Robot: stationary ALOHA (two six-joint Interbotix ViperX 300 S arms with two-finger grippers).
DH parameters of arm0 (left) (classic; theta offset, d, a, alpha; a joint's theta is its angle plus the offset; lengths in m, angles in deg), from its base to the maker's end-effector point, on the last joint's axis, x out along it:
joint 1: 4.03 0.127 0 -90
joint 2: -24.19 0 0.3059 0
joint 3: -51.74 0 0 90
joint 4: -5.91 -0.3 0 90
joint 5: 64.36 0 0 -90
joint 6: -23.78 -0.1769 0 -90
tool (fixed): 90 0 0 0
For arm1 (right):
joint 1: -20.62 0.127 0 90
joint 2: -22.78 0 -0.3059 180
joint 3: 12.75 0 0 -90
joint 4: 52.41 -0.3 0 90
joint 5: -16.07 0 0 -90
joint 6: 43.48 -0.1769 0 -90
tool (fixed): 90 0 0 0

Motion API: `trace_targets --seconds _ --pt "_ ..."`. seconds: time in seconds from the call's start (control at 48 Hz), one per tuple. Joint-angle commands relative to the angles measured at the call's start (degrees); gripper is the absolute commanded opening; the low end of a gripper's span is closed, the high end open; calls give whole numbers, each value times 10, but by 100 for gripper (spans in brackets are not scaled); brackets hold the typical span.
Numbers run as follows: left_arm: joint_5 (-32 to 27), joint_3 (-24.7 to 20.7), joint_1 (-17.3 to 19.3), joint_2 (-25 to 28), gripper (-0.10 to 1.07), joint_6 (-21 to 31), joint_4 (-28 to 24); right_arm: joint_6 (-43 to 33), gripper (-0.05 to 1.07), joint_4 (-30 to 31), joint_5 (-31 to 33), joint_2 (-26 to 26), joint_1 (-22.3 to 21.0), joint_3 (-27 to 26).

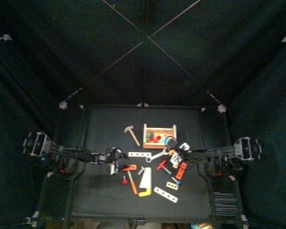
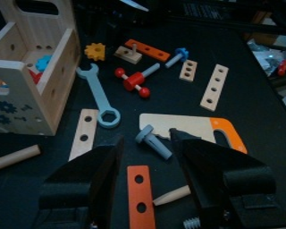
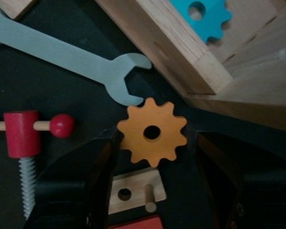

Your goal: Place orange gear on top of blue gear

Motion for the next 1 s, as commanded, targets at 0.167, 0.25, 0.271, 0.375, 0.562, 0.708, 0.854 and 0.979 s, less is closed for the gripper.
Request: trace_targets --seconds 0.167,0.25,0.271,0.375,0.562,0.708,0.854,0.979 --pt "6 -5 -1 -2 84 -4 4 0 76 13 0 18 23 -55" --pt "6 -5 2 -2 84 -4 4 0 76 31 -1 18 27 -78" --pt "6 -5 2 -2 84 -4 3 0 76 35 -1 18 28 -83" --pt "6 -5 3 -3 84 -4 3 0 76 65 -1 18 25 -106" --pt "6 -6 3 -3 84 -4 3 -3 76 133 -1 12 4 -137" --pt "6 -5 -1 -3 84 -3 4 -6 76 163 -4 1 -40 -143" --pt "6 1 -3 -7 84 -4 0 -6 77 166 -9 -17 -81 -142" --pt "7 14 -4 -25 84 -4 -12 -6 79 167 -18 -33 -97 -142"
